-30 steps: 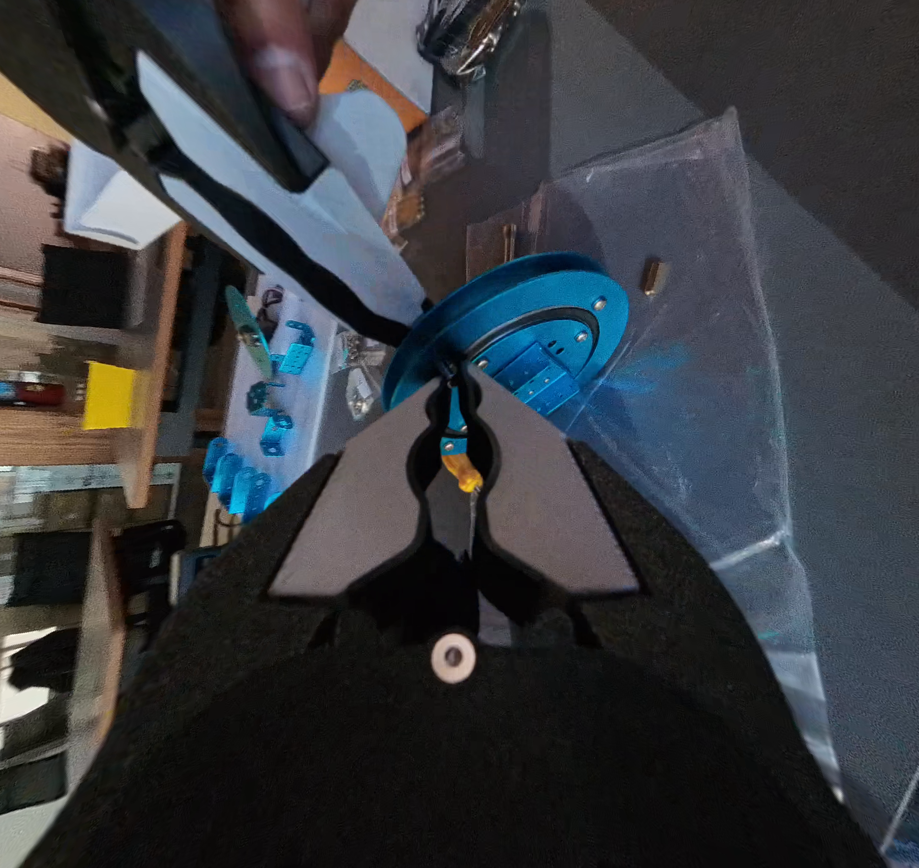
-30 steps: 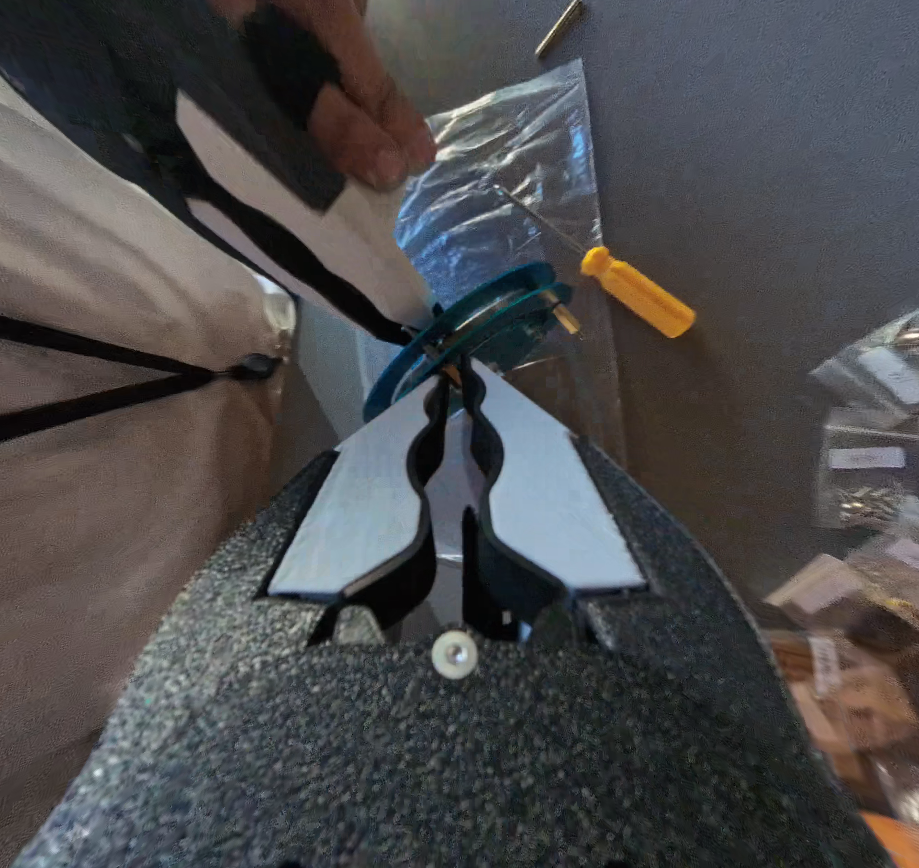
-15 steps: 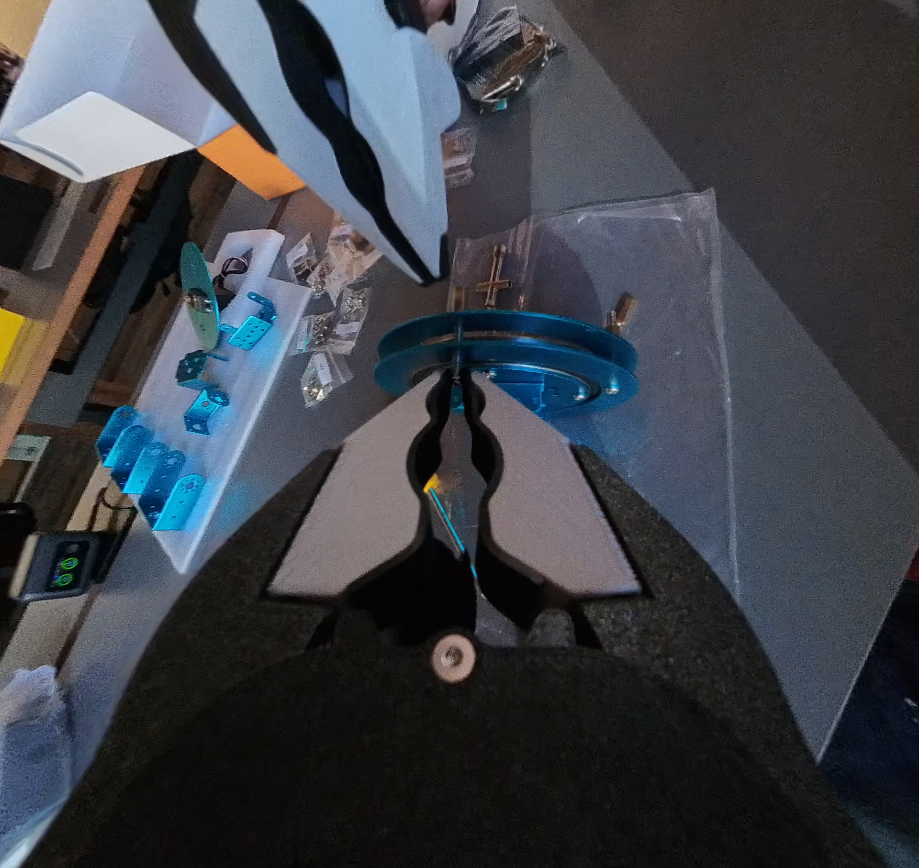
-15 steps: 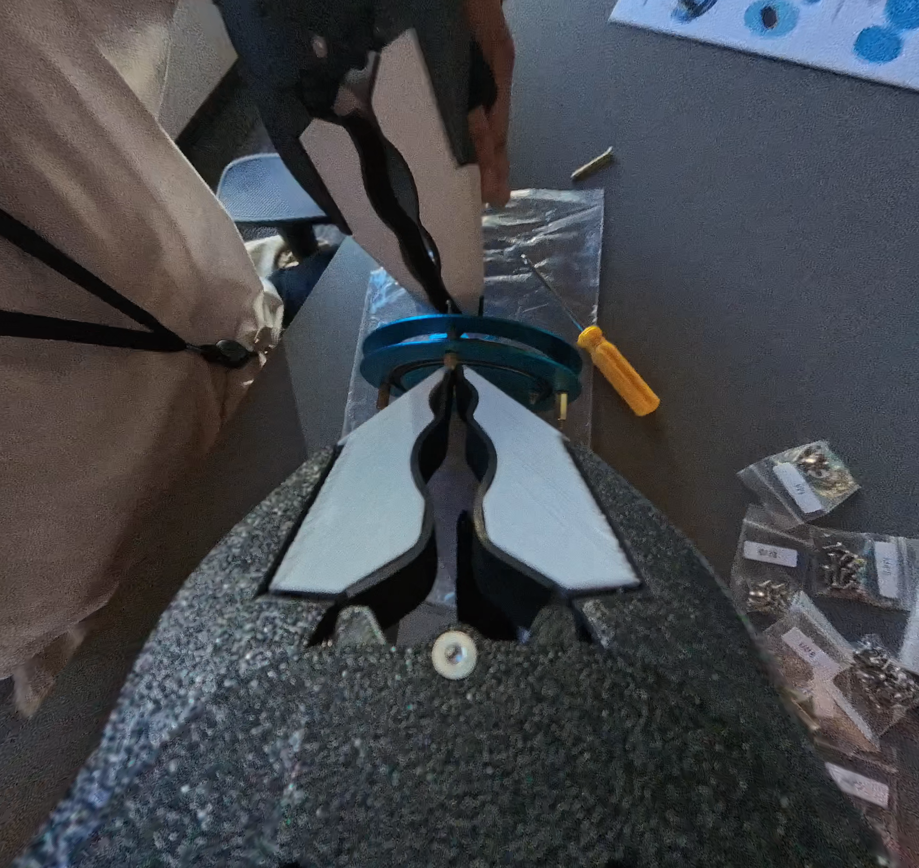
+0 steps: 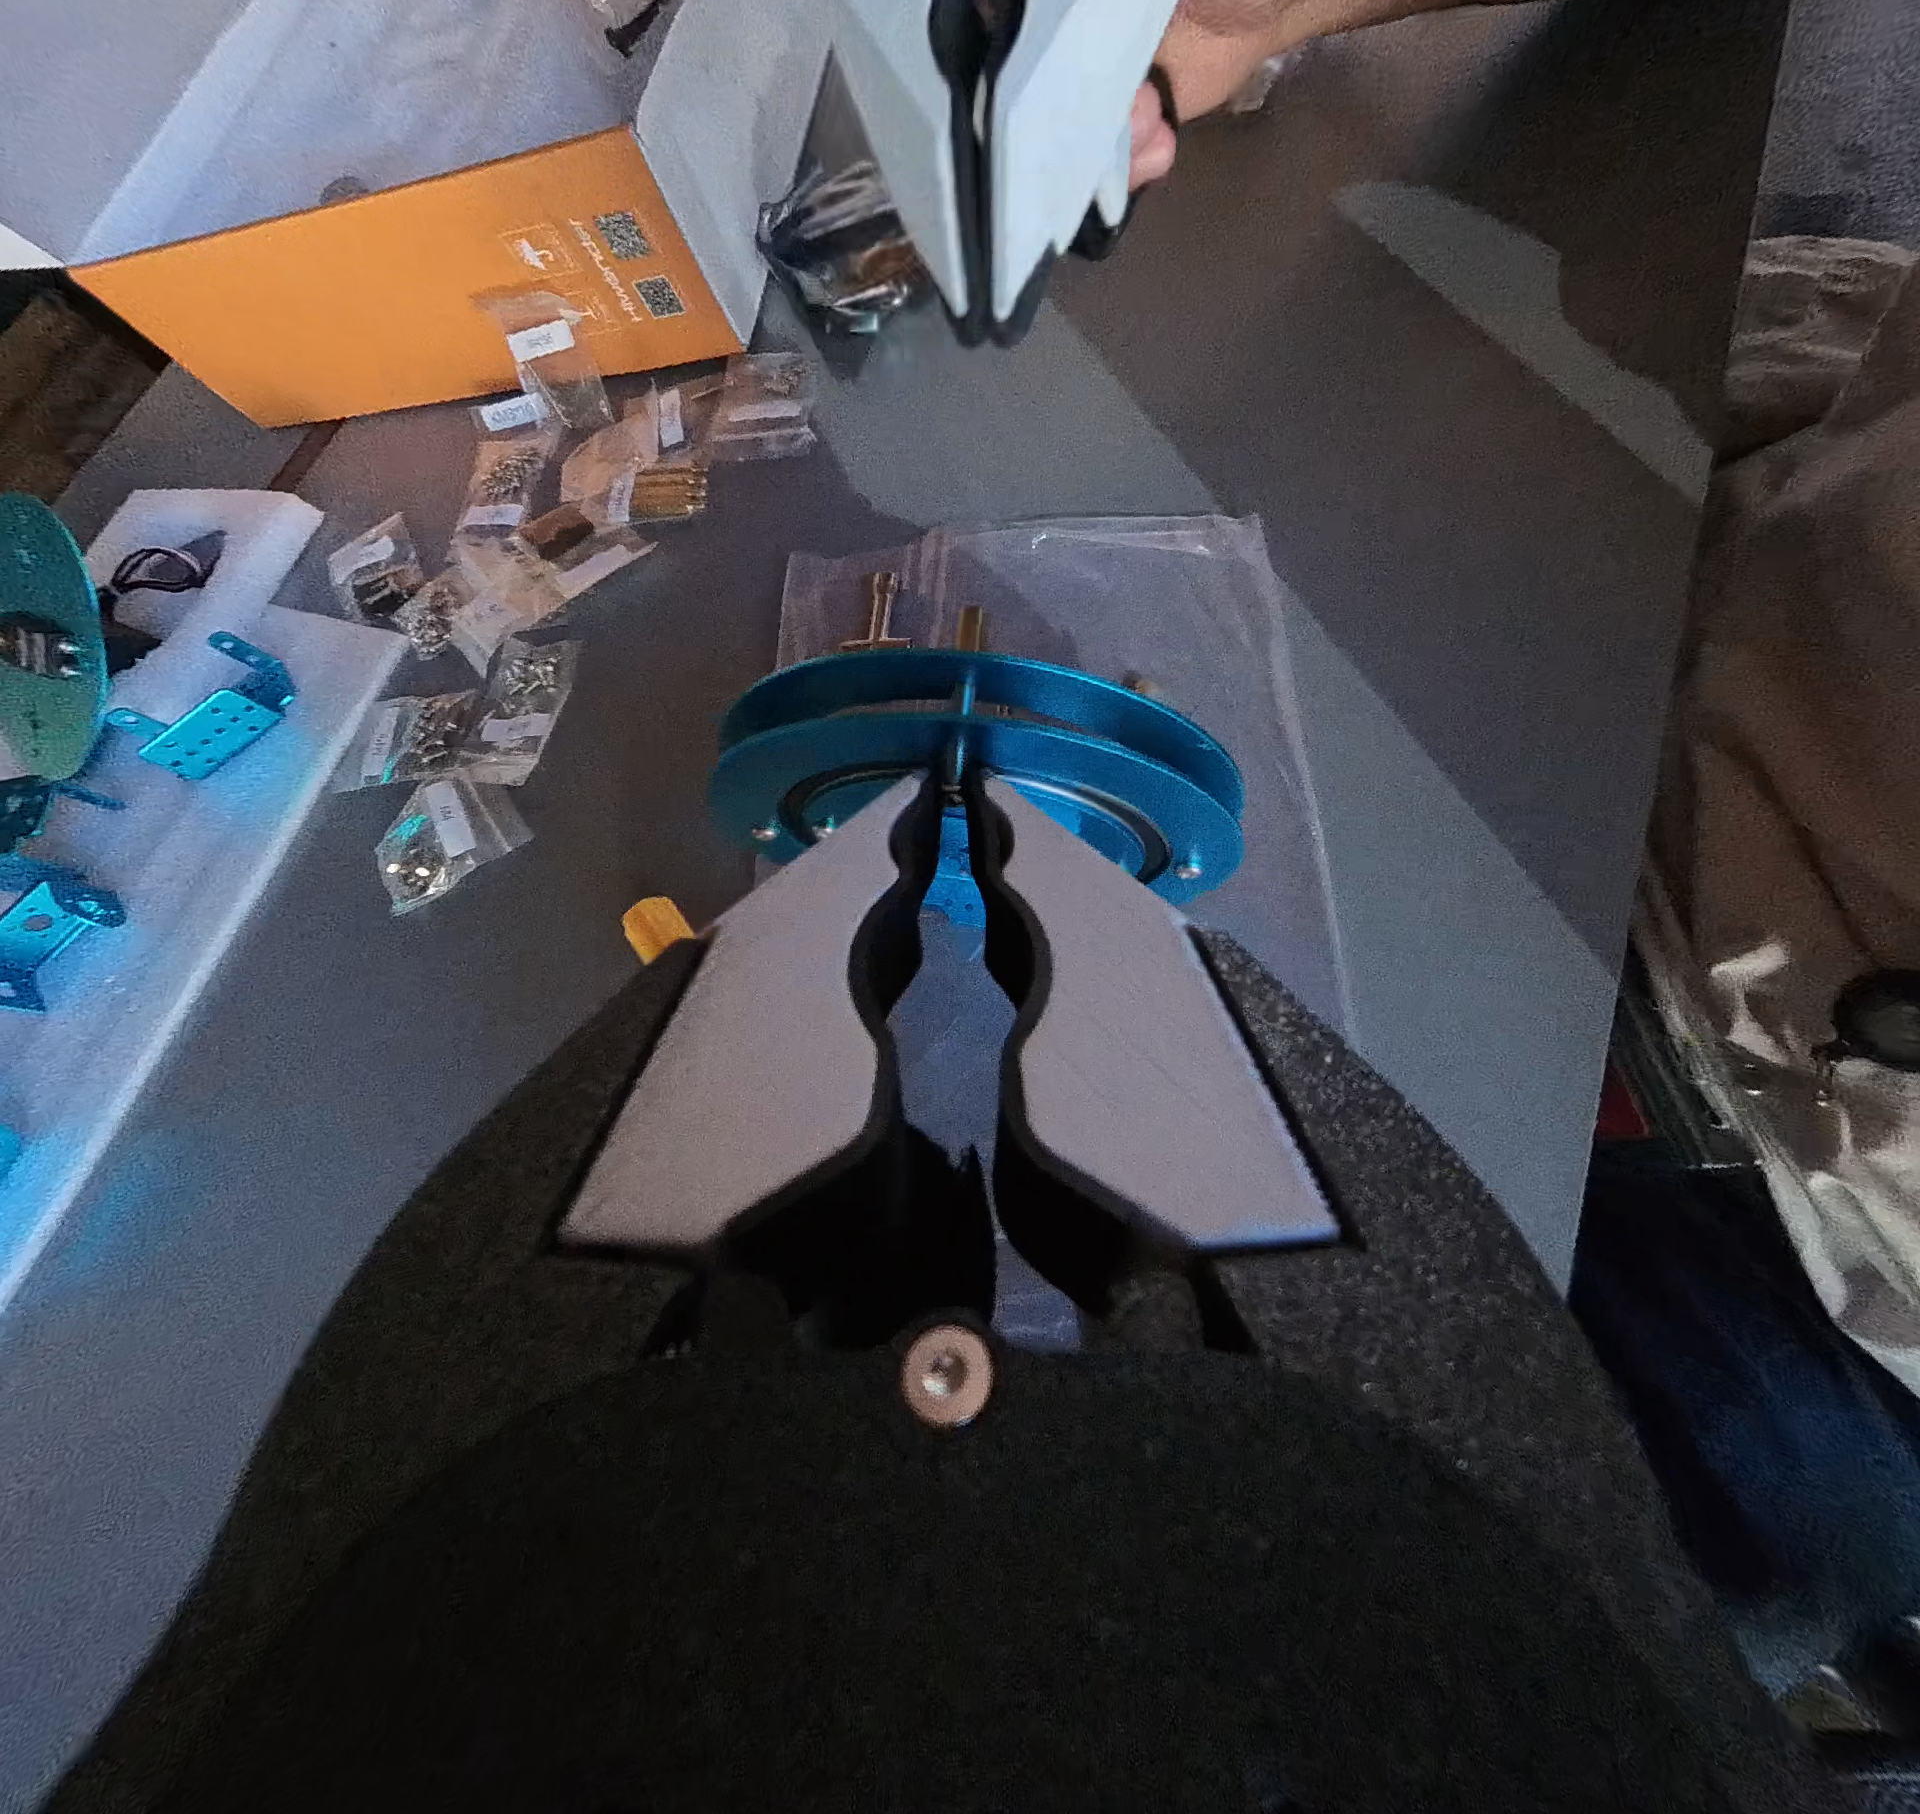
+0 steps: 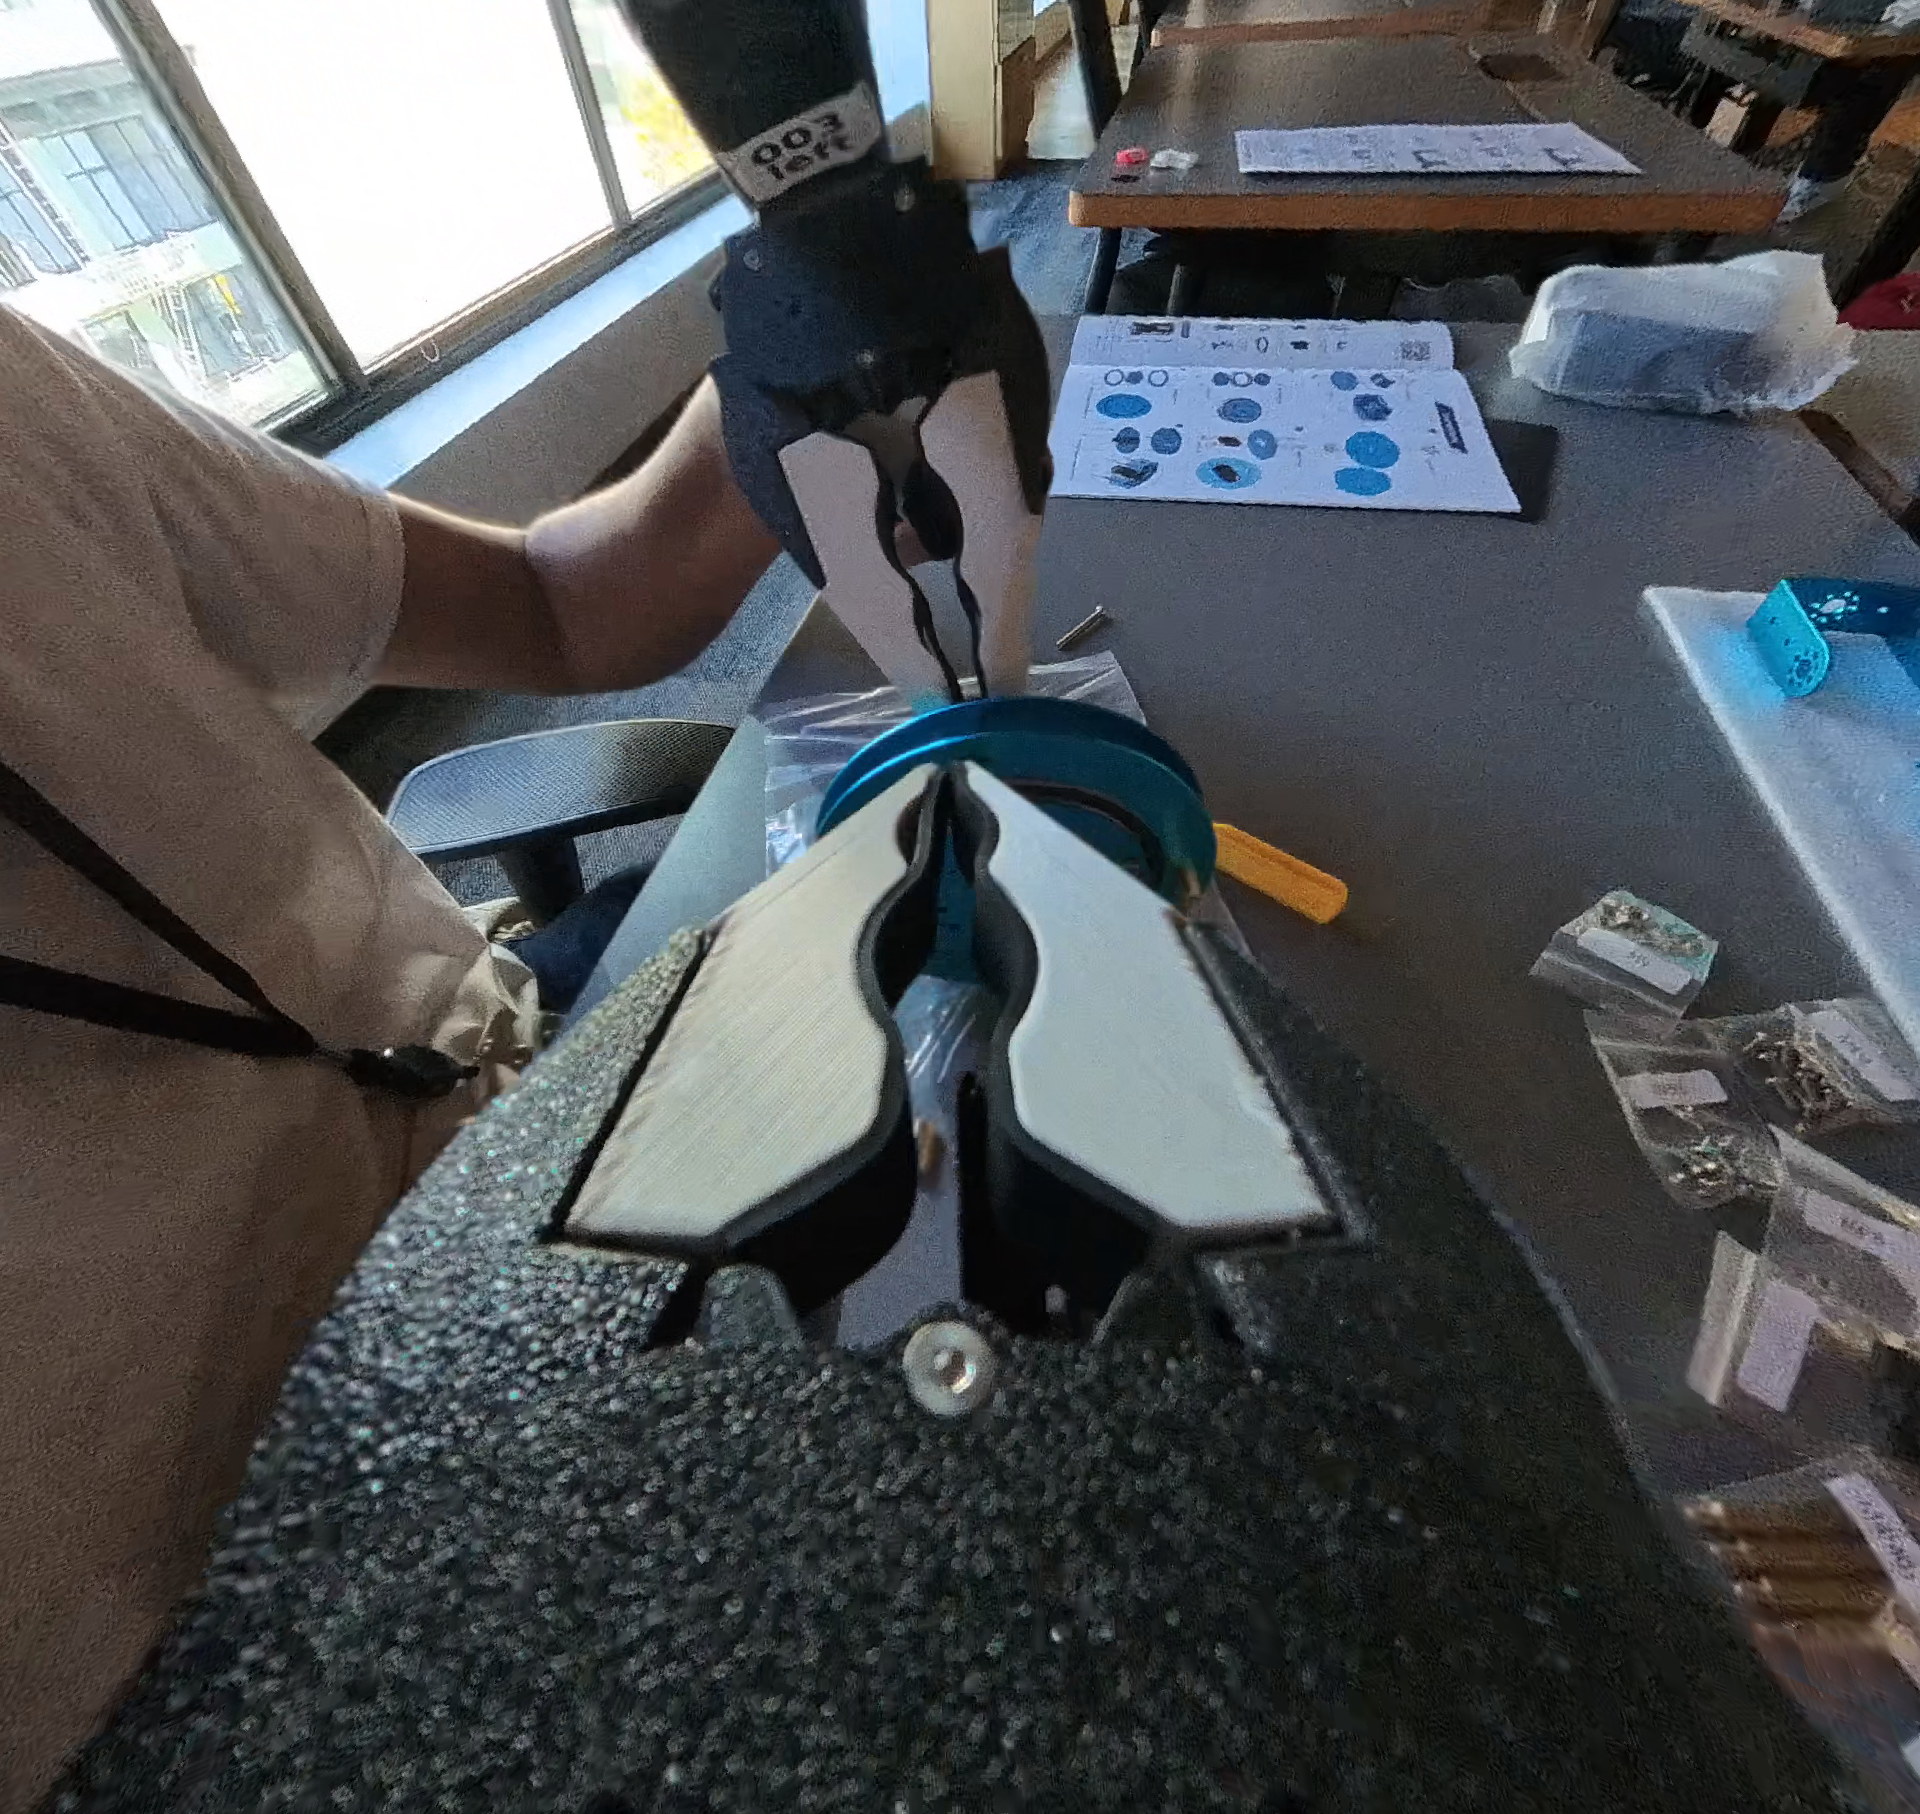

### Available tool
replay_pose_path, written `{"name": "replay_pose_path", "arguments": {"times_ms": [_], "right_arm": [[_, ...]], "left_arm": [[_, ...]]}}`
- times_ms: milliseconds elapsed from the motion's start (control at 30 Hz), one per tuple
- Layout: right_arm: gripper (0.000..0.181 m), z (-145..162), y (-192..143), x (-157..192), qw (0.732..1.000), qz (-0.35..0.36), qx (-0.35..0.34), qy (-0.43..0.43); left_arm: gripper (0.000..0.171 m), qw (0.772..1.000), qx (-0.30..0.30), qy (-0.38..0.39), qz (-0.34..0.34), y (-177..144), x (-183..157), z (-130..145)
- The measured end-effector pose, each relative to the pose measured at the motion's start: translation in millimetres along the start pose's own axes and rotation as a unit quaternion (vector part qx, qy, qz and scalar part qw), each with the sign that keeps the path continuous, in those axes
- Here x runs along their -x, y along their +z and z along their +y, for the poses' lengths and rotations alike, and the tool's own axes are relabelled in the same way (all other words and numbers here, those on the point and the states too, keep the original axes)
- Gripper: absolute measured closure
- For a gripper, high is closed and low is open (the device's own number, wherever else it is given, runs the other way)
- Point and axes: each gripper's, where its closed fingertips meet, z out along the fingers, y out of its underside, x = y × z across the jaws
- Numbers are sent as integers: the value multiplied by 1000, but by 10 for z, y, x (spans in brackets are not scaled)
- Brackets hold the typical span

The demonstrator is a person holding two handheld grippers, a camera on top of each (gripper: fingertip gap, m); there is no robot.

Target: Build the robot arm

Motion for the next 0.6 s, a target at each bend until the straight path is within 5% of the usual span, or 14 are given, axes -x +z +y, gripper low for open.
{"name": "replay_pose_path", "arguments": {"times_ms": [433,600], "right_arm": [[181,226,-392,-31,970,240,20,-42],[181,207,-448,-18,966,257,-2,-43]], "left_arm": [[168,999,24,25,-35,-35,-60,34],[168,1000,10,20,-20,-14,-90,9]]}}
